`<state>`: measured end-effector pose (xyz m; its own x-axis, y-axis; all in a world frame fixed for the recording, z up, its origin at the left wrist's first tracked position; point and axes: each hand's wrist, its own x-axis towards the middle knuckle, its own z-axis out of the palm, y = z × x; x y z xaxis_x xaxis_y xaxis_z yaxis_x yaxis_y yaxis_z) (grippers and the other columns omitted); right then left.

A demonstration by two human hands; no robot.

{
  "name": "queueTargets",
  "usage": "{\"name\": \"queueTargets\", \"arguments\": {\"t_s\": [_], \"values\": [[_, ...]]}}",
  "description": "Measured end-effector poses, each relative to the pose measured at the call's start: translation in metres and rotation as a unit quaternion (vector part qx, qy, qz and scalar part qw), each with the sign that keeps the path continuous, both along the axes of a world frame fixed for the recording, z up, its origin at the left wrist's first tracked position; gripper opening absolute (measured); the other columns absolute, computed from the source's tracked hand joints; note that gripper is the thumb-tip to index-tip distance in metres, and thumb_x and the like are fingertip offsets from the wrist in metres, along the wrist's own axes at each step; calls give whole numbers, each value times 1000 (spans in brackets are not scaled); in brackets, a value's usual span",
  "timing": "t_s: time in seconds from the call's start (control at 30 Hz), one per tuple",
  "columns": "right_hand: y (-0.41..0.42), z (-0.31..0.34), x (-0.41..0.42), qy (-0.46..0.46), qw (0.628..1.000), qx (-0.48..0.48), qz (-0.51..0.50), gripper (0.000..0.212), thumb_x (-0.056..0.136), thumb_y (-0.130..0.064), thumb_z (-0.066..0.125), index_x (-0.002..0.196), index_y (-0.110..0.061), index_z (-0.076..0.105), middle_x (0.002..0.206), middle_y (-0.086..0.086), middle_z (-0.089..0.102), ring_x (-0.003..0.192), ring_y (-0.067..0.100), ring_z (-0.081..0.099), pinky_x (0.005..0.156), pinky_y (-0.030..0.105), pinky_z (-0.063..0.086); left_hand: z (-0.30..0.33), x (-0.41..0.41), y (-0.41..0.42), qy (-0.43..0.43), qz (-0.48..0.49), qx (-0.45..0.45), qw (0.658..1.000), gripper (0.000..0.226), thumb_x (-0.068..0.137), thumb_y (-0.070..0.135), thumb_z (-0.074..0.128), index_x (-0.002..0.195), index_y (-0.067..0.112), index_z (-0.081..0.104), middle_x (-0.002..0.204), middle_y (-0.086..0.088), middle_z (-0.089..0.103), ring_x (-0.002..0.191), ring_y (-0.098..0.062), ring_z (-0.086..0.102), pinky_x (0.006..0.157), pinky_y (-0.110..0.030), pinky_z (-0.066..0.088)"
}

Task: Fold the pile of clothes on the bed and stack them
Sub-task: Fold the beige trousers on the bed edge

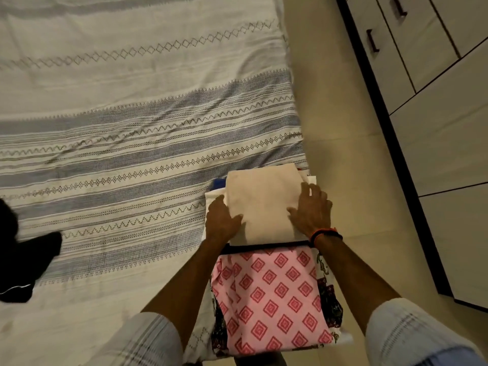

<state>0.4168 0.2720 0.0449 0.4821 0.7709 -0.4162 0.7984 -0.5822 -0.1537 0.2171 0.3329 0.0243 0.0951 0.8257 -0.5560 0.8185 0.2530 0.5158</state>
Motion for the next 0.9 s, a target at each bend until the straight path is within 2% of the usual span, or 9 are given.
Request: {"name": "queueTargets", "arguments": {"t_s": [0.07, 0.13, 0.23, 0.3, 0.47, 0.73, 0.9], "values": [[2, -8, -5, 32, 995, 5, 95, 83, 86, -40, 69, 150, -12, 25, 155, 17, 25, 139, 35, 29, 112, 46, 29, -2, 10, -2, 9, -92, 25, 995, 88, 81, 33, 77, 150, 9, 27, 156, -13, 30, 143, -29, 29, 115, -40, 28], [7, -19, -8, 46, 984, -27, 167, 97, 85, -47, 69, 156, -14, 12, 163, 18, 6, 149, 33, 12, 120, 43, 18, -12, 22, -2, 44, -185, 35, 981, 101, 79, 40, 76, 154, 11, 15, 161, -14, 13, 148, -30, 15, 119, -43, 22], [13, -39, -4, 44, 973, -74, 213, 111, 84, -57, 66, 156, -16, -8, 160, 19, -21, 150, 33, -14, 124, 45, 3, -31, 37, 2, 88, -272, 17, 958, 115, 78, 47, 75, 155, 17, -4, 162, -18, -12, 150, -34, -4, 121, -47, 13], [11, -51, 0, 59, 969, -85, 222, 115, 83, -63, 62, 154, -17, -17, 157, 19, -30, 148, 34, -23, 123, 47, -3, -44, 39, 4, 87, -288, -15, 954, 120, 80, 45, 75, 154, 20, -16, 159, -18, -24, 149, -36, -13, 122, -50, 9], [9, -84, 5, 79, 969, -51, 229, 116, 82, -70, 56, 144, -22, -29, 156, 17, -33, 145, 30, -31, 121, 45, -14, -73, 38, 5, 79, -292, -9, 953, 120, 81, 56, 69, 151, 24, -23, 157, -14, -31, 147, -34, -22, 120, -56, 4], [15, -103, 10, 104, 969, -35, 220, 111, 83, -70, 54, 143, -24, -27, 156, 13, -33, 141, 22, -34, 120, 44, -15, -88, 43, 12, 76, -285, -26, 955, 112, 87, 50, 64, 151, 24, -24, 155, -12, -37, 145, -32, -27, 116, -60, 0], [17, -90, 8, 96, 969, -60, 217, 114, 83, -71, 54, 151, -20, -22, 157, 16, -32, 146, 30, -28, 121, 47, -11, -77, 40, 16, 74, -293, -37, 953, 114, 85, 53, 65, 152, 25, -22, 156, -13, -34, 147, -32, -23, 117, -58, 1]]}}
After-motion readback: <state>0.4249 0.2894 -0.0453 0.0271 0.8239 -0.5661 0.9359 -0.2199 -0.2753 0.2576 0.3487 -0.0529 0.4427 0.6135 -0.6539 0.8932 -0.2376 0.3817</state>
